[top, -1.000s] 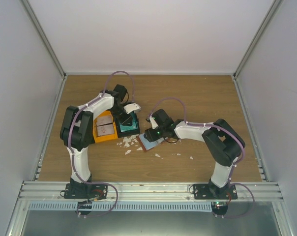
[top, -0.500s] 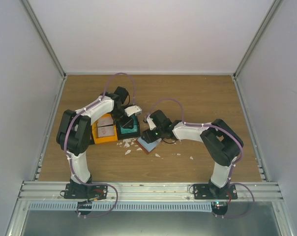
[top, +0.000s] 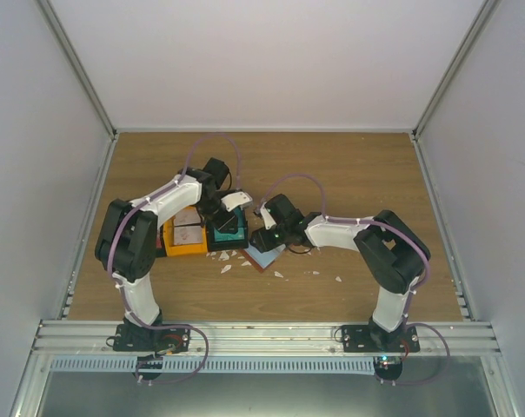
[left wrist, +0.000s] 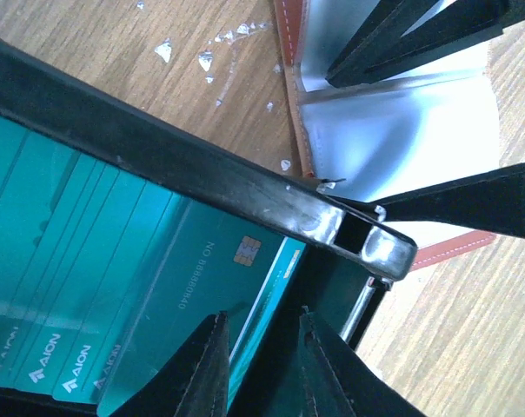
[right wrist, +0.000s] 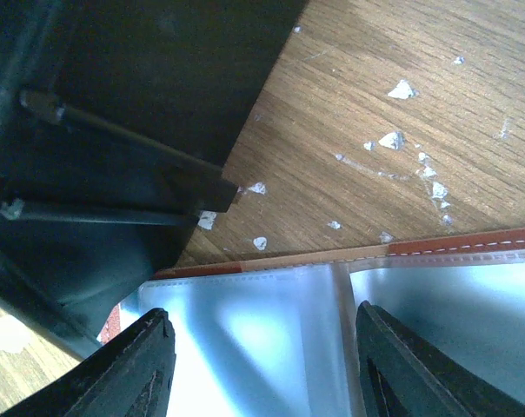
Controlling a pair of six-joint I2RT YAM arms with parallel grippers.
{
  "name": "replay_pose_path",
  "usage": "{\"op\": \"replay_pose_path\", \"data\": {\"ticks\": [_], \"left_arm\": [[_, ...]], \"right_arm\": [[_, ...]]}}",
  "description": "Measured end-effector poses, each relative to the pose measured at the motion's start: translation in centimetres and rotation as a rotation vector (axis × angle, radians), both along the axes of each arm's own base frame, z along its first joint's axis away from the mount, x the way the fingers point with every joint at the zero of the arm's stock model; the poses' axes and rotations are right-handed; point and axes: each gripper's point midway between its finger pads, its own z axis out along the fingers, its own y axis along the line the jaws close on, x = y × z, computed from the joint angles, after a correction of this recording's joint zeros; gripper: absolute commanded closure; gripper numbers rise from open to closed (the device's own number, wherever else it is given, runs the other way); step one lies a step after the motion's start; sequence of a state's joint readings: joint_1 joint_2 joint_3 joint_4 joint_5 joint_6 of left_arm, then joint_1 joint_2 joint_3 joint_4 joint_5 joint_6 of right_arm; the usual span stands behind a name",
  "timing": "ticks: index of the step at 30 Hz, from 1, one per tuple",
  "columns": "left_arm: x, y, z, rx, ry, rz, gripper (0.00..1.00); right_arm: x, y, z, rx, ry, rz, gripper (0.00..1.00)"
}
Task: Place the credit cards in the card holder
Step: Adjust the credit card in the storage box.
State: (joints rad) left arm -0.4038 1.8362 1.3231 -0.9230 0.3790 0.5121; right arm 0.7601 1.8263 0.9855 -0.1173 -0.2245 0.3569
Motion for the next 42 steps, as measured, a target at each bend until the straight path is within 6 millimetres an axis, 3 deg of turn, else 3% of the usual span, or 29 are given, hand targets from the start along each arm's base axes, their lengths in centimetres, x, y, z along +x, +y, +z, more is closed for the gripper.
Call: {"op": "replay_pose_path", "data": {"ticks": [16,25,42], "left_arm": [[-1.0,-0.6,0.3,-0.045,0.077,0.101,0.72],[-2.2,-0.3,-0.4,-0.041,0.135,0.143,0.71],[-4.5,-0.1,0.4,-0.036,0.153,0.134,0.72]], "right_arm": [[0.1,-0.1,0.0,0.035,0.017,-0.025,0.42],[0.1,0.0,0.0,0.043,0.011,-0.024,0.42],[0.1,0.0,0.0,0.046,0.008,-0.023,0.42]]}}
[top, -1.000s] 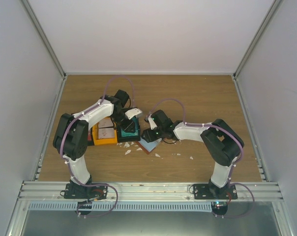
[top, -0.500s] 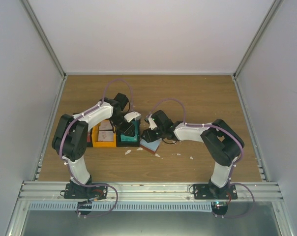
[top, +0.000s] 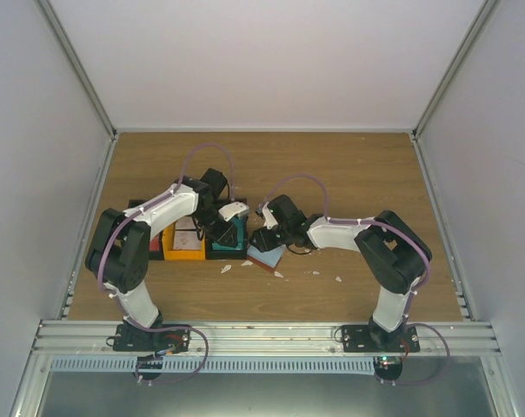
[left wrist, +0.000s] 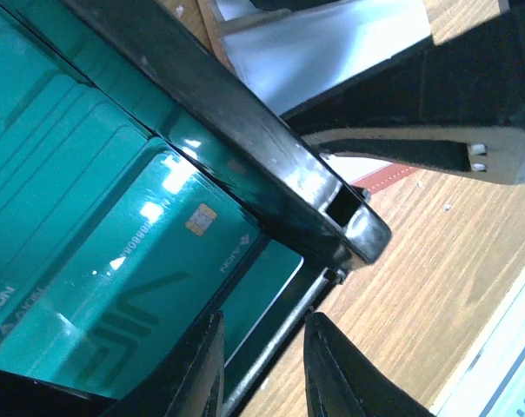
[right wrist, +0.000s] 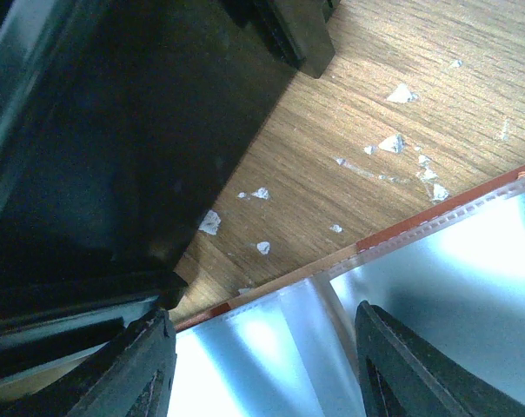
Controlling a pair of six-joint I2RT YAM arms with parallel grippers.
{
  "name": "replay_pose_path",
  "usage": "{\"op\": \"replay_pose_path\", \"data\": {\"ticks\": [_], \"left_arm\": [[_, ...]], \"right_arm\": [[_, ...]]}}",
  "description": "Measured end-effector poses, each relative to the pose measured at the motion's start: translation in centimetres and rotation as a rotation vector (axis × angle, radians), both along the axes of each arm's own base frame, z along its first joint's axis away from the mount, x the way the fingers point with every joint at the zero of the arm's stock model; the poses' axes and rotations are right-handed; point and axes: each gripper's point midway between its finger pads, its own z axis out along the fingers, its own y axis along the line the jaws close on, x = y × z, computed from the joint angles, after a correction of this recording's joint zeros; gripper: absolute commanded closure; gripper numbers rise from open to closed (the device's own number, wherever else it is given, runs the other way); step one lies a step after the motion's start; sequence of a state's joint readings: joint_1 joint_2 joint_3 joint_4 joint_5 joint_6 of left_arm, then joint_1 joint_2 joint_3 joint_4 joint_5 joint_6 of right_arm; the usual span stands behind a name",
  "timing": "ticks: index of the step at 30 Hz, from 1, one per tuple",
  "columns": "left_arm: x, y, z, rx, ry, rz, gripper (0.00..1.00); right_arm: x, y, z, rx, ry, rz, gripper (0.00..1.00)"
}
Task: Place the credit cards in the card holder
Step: Adjust the credit card in the storage box.
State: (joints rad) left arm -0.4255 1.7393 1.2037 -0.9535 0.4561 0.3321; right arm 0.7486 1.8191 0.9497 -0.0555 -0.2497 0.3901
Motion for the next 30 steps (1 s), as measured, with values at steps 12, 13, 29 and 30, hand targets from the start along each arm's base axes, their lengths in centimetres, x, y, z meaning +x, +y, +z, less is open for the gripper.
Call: {"op": "replay_pose_path", "data": {"ticks": [12,13,29,30], "left_arm": [[-1.8,-0.2,0.5,-0.004,-0.002,-0.001,0.69],[-1.8,-0.2,0.5,-0.004,-0.002,0.000,0.69],[-1.2,-0.6,0.4,-0.011,-0.036,-0.005,0.64],[-1.2,-0.5,0.3,-0.008,-0.038,-0.008,0.64]], "right_arm": [[-0.3,-0.2,0.0,0.003,0.000,0.002,0.42],[-0.3,-0.2,0.0,0.003,0.002,0.003,0.42],[-0.5,-0.3,0.0,0.004,0.004,0.004,0.42],[-0.5,-0.3,0.0,0.004,0.004,0.004,0.42]]}}
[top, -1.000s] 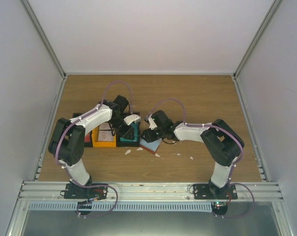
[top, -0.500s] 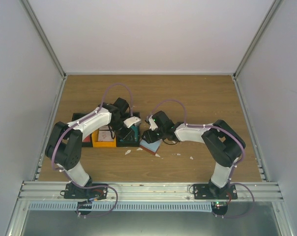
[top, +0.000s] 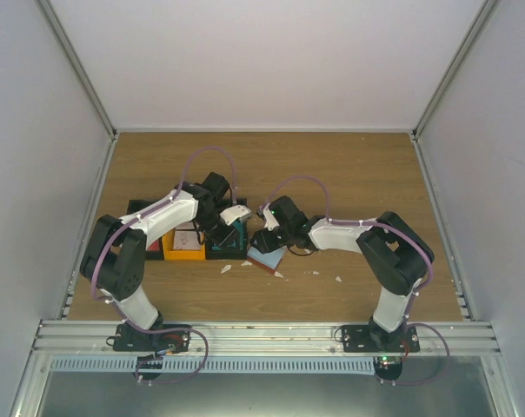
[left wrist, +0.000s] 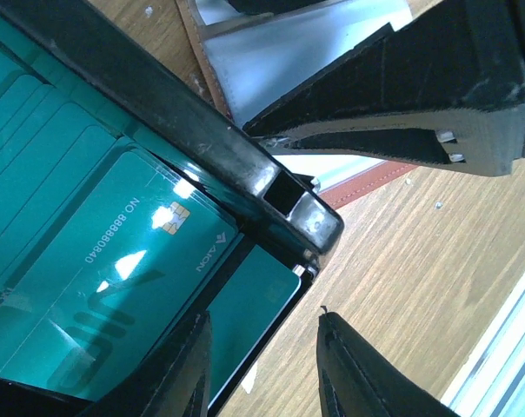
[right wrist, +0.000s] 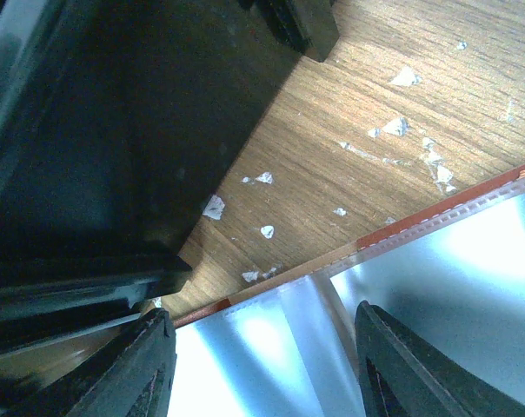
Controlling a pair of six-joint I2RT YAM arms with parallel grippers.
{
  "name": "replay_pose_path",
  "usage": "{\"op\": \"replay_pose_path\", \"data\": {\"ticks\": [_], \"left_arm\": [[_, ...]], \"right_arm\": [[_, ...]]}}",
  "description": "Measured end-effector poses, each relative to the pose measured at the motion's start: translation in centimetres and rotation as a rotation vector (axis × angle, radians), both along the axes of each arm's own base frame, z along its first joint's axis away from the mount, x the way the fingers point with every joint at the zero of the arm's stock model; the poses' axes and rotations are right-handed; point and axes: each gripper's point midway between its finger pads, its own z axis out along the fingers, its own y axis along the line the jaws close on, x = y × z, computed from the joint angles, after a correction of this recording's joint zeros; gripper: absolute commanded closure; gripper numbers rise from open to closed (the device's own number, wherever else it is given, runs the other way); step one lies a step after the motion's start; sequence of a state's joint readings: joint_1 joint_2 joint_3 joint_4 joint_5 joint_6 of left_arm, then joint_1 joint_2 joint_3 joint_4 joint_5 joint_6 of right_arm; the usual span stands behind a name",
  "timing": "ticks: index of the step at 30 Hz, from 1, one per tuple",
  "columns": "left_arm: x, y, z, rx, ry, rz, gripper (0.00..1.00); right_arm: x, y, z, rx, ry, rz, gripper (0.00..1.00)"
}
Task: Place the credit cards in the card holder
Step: Adjust the credit card in the storage box, then pick up the credit card from the storage box.
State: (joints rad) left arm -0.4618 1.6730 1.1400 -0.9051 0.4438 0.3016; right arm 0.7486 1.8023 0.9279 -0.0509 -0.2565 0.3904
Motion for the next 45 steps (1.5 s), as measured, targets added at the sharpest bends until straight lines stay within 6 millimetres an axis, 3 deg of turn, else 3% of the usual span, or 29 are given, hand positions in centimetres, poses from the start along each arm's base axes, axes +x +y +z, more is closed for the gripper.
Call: {"op": "replay_pose_path", "data": {"ticks": [6,19,26,35,45], "left_arm": [[-0.5,-0.4,-0.4,0.019,-0.012,-0.047,0.66],[-0.4,-0.5,-0.9,0.019,-0.095,-0.134,0.94],[0.8,-0.2,1.5,0.020,-0.219,-0.145,1.00],[2.0,0.4,4.1,0.047,-0.338,-0.116,1.00],[3.4,1.4,9.7,0.000,-0.550,0.053,1.00]], "right_arm": [[0.0,0.0,0.0,0.001,-0.002,0.000,0.42],[-0.1,-0.2,0.0,0.000,-0.002,-0.005,0.42],[-0.3,-0.6,0.0,-0.006,0.000,-0.020,0.42],[-1.3,-2.0,0.4,-0.027,0.020,-0.054,0.42],[-1.4,-1.4,3.7,0.052,-0.021,-0.035,0.42]]}}
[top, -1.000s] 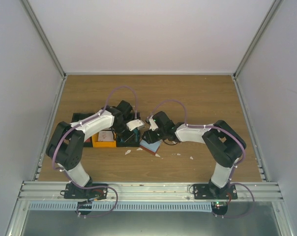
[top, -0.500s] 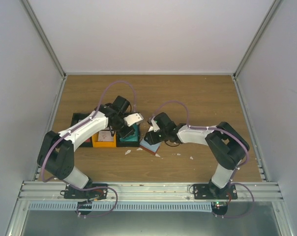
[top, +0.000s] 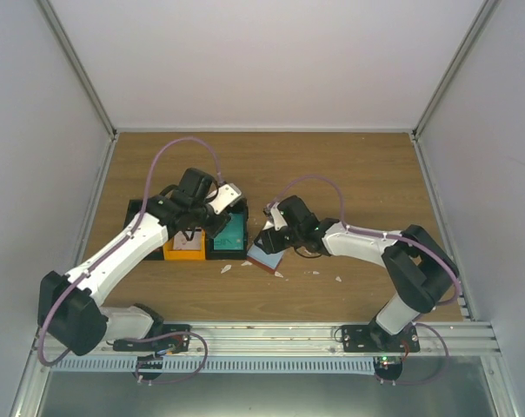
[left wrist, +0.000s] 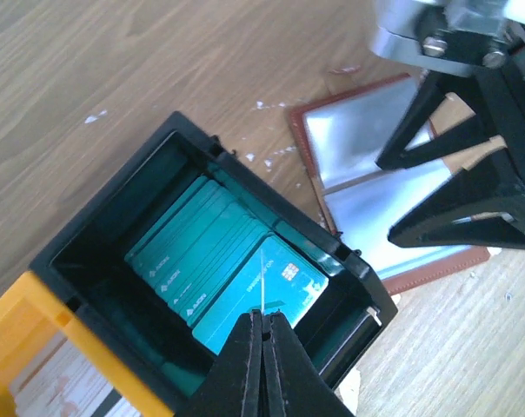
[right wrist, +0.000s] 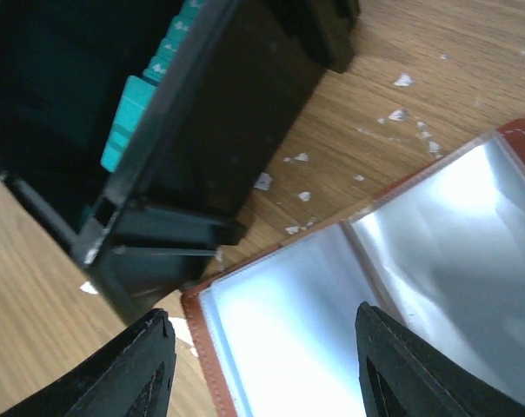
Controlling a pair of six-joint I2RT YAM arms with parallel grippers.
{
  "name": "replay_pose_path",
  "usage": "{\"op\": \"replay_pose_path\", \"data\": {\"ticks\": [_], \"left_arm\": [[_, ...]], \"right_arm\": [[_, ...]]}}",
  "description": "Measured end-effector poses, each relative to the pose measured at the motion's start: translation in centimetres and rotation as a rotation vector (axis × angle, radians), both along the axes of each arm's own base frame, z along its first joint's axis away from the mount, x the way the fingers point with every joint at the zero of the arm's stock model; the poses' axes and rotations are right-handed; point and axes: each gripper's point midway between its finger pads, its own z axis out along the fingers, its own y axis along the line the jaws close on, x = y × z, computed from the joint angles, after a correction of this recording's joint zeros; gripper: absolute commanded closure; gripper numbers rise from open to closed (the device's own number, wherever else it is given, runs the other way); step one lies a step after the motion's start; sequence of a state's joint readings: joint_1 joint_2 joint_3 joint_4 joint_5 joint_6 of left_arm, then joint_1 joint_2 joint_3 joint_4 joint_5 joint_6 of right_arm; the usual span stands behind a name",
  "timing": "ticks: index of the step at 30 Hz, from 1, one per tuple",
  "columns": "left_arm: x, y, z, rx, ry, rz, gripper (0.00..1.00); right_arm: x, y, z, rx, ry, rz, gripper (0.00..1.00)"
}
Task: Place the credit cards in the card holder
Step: Pick up the credit card from the storage box.
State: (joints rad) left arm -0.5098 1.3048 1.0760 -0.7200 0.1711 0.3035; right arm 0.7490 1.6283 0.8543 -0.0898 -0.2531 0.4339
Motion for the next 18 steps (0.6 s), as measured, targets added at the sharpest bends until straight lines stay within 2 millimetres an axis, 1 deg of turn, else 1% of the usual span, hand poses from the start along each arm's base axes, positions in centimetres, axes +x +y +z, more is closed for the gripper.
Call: {"op": "replay_pose_path", "data": {"ticks": [4,7,9,12,14,16,18], "left_arm": [[0.1,1.0,0.6,-0.033,-0.019,0.120,1.00],[0.3,1.9,1.4,-0.100,-0.040,0.244,1.00],[0.3,2.1,2.5,-0.173,-0.057,0.306,1.00],[0.4,1.7,5.1,-0.328,-0.080,0.370,1.00],[0.6,1.2,7.3,-0.437,-0.095,0.389,1.00],[0.6,0.6,9.1,-0.536,-0.097,0.401,1.00],[0.5,0.1,10.7,-0.628,-0.088,0.410,1.00]], "right_arm": [[-0.6,0.8,0.7,0.048,0.006,0.037,0.42],[-1.3,1.3,1.1,0.091,0.023,0.065,0.42],[-1.8,1.7,1.3,0.123,0.040,0.076,0.42],[-2.4,2.2,2.3,0.185,0.057,0.092,0.39],[-2.6,2.7,3.9,0.240,0.058,0.105,0.36],[-2.7,3.1,6.5,0.323,0.030,0.119,0.34],[-2.7,3.0,9.9,0.427,-0.015,0.131,0.33]]}}
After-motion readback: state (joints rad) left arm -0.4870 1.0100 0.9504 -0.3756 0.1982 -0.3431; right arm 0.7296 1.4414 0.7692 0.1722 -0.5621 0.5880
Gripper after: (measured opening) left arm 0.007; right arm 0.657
